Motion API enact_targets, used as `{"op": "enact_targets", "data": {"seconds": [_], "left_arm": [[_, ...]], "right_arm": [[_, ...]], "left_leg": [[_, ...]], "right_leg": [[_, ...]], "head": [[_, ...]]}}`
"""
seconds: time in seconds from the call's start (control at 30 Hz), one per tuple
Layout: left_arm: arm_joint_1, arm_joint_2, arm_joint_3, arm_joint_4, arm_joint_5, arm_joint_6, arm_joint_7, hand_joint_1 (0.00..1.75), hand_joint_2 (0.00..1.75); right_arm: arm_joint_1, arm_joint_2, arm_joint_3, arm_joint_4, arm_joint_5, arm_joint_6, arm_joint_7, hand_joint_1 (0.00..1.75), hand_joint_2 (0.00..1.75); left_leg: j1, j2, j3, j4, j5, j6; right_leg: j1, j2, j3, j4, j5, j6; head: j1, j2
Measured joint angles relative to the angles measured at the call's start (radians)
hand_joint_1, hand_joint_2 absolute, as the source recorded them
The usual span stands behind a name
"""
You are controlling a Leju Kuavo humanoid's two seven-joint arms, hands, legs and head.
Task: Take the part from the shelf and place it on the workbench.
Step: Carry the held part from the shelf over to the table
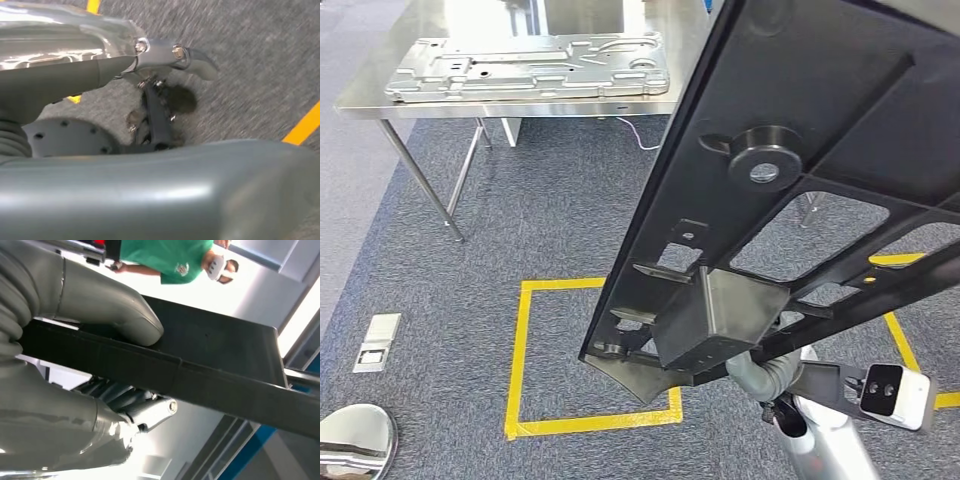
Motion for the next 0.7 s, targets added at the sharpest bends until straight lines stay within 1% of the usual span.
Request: {"op": "enact_targets", "data": {"seconds": [0.07,0.1,0.13,0.2,0.23,0.27,0.3,0.33,0.37,0.4,0.43,0.47,0.5,0.57,0.6,0.63,0.67,0.7], "left_arm": [[-0.002,0.000,0.000,0.000,0.000,0.000,0.000,0.00,1.75],[-0.003,-0.001,0.000,0.000,0.000,0.000,0.000,0.00,1.75],[-0.003,0.000,0.000,0.000,0.000,0.000,-0.001,0.00,1.75],[-0.001,0.000,0.000,0.000,-0.001,0.001,-0.001,0.00,1.75],[0.000,0.000,0.000,0.000,-0.001,0.001,-0.001,0.00,1.75],[0.002,0.000,0.000,0.000,0.000,0.002,0.000,0.00,1.75],[0.004,0.000,0.000,0.000,0.000,0.002,0.000,0.00,1.75],[0.005,0.000,0.000,0.000,0.000,0.002,0.000,0.00,1.75],[0.005,0.000,0.000,0.000,0.001,0.002,0.000,0.00,1.75],[0.005,0.000,0.000,0.000,0.001,0.002,-0.001,0.00,1.75],[0.004,0.000,0.000,0.000,0.001,0.002,-0.001,0.00,1.75],[0.003,0.000,0.000,0.000,0.001,0.002,-0.001,0.00,1.75],[0.003,0.000,0.000,0.000,0.001,0.002,-0.001,0.00,1.75],[0.003,0.000,0.000,0.000,0.001,0.002,-0.002,0.00,1.75],[0.004,0.000,0.000,0.000,0.000,0.002,-0.003,0.00,1.75],[0.003,0.000,0.000,0.000,-0.002,0.002,-0.004,0.00,1.75],[0.002,-0.001,0.000,0.000,-0.004,0.003,-0.005,0.00,1.75],[0.001,-0.002,0.000,0.000,-0.007,0.004,-0.005,0.00,1.75]], "right_arm": [[0.000,0.000,0.000,-0.001,0.000,0.000,0.000,1.75,1.75],[-0.002,0.001,0.000,-0.001,0.000,0.000,0.000,1.75,1.75],[-0.003,0.002,0.000,-0.002,0.000,0.000,0.000,1.75,1.75],[-0.004,0.003,0.000,-0.002,0.001,0.000,0.000,1.75,1.75],[-0.003,0.003,0.001,-0.002,0.001,0.000,0.000,1.75,1.75],[-0.003,0.003,0.001,-0.002,0.001,0.000,0.000,1.75,1.75],[-0.002,0.004,0.001,-0.001,0.002,0.000,0.001,1.75,1.75],[-0.003,0.004,0.002,-0.001,0.002,0.000,0.001,1.75,1.75],[-0.003,0.004,0.003,-0.001,0.002,0.001,0.001,1.75,1.75],[-0.004,0.004,0.003,-0.001,0.002,0.002,0.002,1.75,1.75],[-0.006,0.004,0.004,-0.001,0.002,0.002,0.002,1.75,1.75],[-0.008,0.004,0.004,-0.001,0.002,0.002,0.003,1.75,1.75],[-0.009,0.004,0.005,-0.001,0.002,0.003,0.003,1.75,1.75],[-0.010,0.004,0.006,-0.002,0.001,0.004,0.003,1.75,1.75],[-0.010,0.003,0.006,-0.003,0.000,0.005,0.002,1.75,1.75],[-0.009,0.002,0.006,-0.004,0.000,0.005,0.000,1.75,1.75],[-0.005,-0.001,0.005,-0.005,-0.001,0.005,-0.002,1.75,1.75],[0.001,-0.005,0.003,-0.007,-0.003,0.006,-0.004,1.75,1.75]], "left_leg": [[0.001,0.001,0.002,0.005,-0.011,-0.009],[0.002,0.001,-0.007,0.028,-0.024,-0.015],[0.005,0.000,-0.029,0.072,-0.045,-0.022],[0.014,0.000,-0.104,0.200,-0.089,-0.036],[0.019,0.000,-0.138,0.251,-0.097,-0.042],[0.022,0.000,-0.159,0.270,-0.086,-0.045],[0.025,0.000,-0.160,0.252,-0.055,-0.048],[0.026,0.000,-0.146,0.200,-0.008,-0.049],[0.027,0.000,-0.125,0.141,0.032,-0.048],[0.025,-0.001,-0.105,0.089,0.061,-0.046],[0.022,-0.001,-0.090,0.053,0.070,-0.041],[0.019,-0.002,-0.084,0.040,0.064,-0.035],[0.016,-0.002,-0.081,0.034,0.056,-0.028],[0.018,-0.002,-0.072,0.023,0.048,-0.015],[0.019,-0.002,-0.064,0.017,0.046,-0.008],[0.020,-0.001,-0.057,0.012,0.044,-0.001],[0.019,-0.001,-0.051,0.010,0.040,0.005],[0.017,-0.001,-0.046,0.010,0.035,0.011]], "right_leg": [[-0.006,0.000,0.007,-0.006,-0.003,-0.008],[-0.011,-0.001,0.013,-0.010,-0.005,-0.012],[-0.014,-0.003,0.019,-0.013,-0.008,-0.016],[-0.016,-0.004,0.027,-0.013,-0.016,-0.021],[-0.016,-0.003,0.032,-0.013,-0.021,-0.020],[-0.017,-0.002,0.039,-0.013,-0.026,-0.018],[-0.019,0.000,0.048,-0.013,-0.033,-0.015],[-0.021,0.001,0.059,-0.013,-0.040,-0.011],[-0.022,0.001,0.070,-0.014,-0.048,-0.007],[-0.022,0.001,0.078,-0.014,-0.055,-0.001],[-0.022,0.002,0.082,-0.014,-0.060,0.005],[-0.021,0.002,0.084,-0.016,-0.064,0.011],[-0.021,0.002,0.084,-0.018,-0.065,0.017],[-0.022,0.001,0.091,-0.021,-0.072,0.029],[-0.022,0.001,0.087,-0.005,-0.082,0.033],[-0.022,0.000,0.071,0.032,-0.101,0.034],[-0.021,0.000,0.039,0.092,-0.125,0.033],[-0.019,0.000,-0.003,0.163,-0.150,0.031]], "head": [[0.000,0.000],[-0.001,0.000],[-0.002,0.000],[-0.003,0.000],[-0.003,0.000],[-0.003,0.000],[-0.003,0.000],[-0.003,0.000],[-0.003,0.000],[-0.003,0.000],[-0.003,0.000],[-0.003,0.000],[-0.004,0.000],[-0.003,0.000],[-0.003,0.000],[-0.003,0.000],[-0.003,0.000],[-0.002,0.000]]}}
